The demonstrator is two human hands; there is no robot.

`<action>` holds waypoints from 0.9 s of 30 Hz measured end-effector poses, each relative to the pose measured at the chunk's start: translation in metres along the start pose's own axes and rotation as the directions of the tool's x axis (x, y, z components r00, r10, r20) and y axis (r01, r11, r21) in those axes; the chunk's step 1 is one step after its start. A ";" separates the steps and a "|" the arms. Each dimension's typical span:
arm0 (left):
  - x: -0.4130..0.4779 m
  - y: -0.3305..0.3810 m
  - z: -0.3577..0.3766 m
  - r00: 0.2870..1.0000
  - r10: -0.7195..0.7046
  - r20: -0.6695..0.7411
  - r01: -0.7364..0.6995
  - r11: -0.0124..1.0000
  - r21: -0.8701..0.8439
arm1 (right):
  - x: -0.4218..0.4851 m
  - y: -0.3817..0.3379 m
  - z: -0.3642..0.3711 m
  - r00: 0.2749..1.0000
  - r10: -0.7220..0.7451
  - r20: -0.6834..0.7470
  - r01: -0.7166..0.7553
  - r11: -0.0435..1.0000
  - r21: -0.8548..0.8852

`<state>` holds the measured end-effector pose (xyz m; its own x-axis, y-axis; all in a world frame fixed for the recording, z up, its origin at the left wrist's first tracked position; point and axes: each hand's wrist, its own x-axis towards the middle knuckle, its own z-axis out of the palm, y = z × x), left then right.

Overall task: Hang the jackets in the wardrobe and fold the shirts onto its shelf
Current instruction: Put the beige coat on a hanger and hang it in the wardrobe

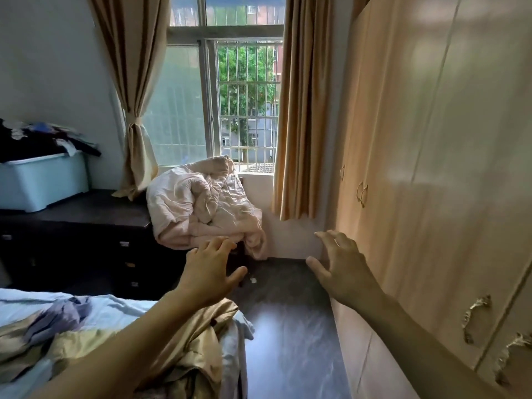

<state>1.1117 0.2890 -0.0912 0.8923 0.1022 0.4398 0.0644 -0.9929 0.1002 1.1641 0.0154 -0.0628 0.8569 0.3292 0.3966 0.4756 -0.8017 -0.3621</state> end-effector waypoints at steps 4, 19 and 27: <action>0.064 0.000 0.032 1.000 -0.003 0.013 0.003 1.000 0.006 | 0.071 0.033 0.018 1.000 -0.011 0.028 0.012 1.000 -0.010; 0.304 -0.075 0.166 0.999 -0.035 0.032 0.038 0.995 -0.094 | 0.318 0.092 0.136 0.995 -0.014 0.100 0.020 0.998 -0.062; 0.425 -0.121 0.218 0.998 -0.056 0.039 0.062 0.985 -0.163 | 0.443 0.107 0.181 0.996 -0.025 0.084 0.032 0.997 -0.077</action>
<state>1.5809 0.4397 -0.1107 0.9038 0.1556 0.3987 0.0457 -0.9613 0.2716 1.6308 0.1658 -0.0784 0.8583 0.3903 0.3333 0.4860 -0.8267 -0.2836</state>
